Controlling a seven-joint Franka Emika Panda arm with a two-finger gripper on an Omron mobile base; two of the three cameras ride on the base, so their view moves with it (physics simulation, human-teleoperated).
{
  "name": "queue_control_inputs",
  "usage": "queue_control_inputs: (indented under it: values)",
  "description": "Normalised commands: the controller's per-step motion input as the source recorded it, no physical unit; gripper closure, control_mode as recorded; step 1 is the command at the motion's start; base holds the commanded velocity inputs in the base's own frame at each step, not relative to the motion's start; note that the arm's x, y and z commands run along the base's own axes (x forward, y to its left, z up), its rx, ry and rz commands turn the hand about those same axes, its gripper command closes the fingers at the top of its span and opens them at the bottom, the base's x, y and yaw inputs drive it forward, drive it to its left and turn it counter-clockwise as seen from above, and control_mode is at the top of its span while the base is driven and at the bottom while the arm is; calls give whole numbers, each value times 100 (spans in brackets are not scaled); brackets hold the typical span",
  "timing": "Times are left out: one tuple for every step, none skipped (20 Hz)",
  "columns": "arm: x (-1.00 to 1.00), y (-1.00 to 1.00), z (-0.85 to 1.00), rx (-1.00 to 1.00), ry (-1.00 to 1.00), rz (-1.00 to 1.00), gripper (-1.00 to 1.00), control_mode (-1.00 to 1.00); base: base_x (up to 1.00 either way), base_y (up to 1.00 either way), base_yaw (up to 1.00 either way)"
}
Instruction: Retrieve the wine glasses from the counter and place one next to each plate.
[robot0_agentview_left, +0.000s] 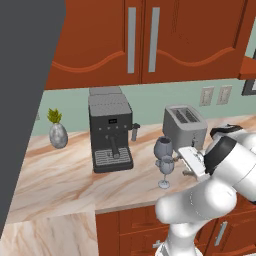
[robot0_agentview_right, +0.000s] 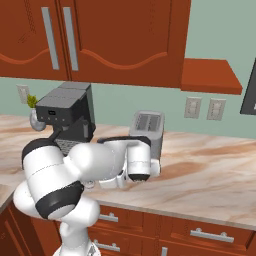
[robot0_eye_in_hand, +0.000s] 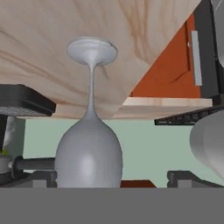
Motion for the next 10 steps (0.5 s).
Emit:
queue_control_inputs:
  values:
    - [-11,18,-1,-3,0,3,-100,-100,0,0,0]
    - [-16,15,0,-2,0,2,-100,-100,0,0,0]
    - [-19,11,0,0,0,1,-100,-100,0,0,0]
    - [-24,11,-1,0,0,1,-100,-100,0,0,0]
    - [-22,13,-2,0,0,0,-100,-100,0,0,0]
    - [-16,15,-4,0,0,0,-100,-100,0,0,0]
    - [-3,20,-6,0,0,0,-100,-100,0,0,0]
    - [0,15,-12,0,0,0,-100,-100,0,0,0]
    - [4,12,-14,0,0,0,-100,-100,0,0,0]
    - [14,8,-14,0,0,-3,-100,-100,0,0,0]
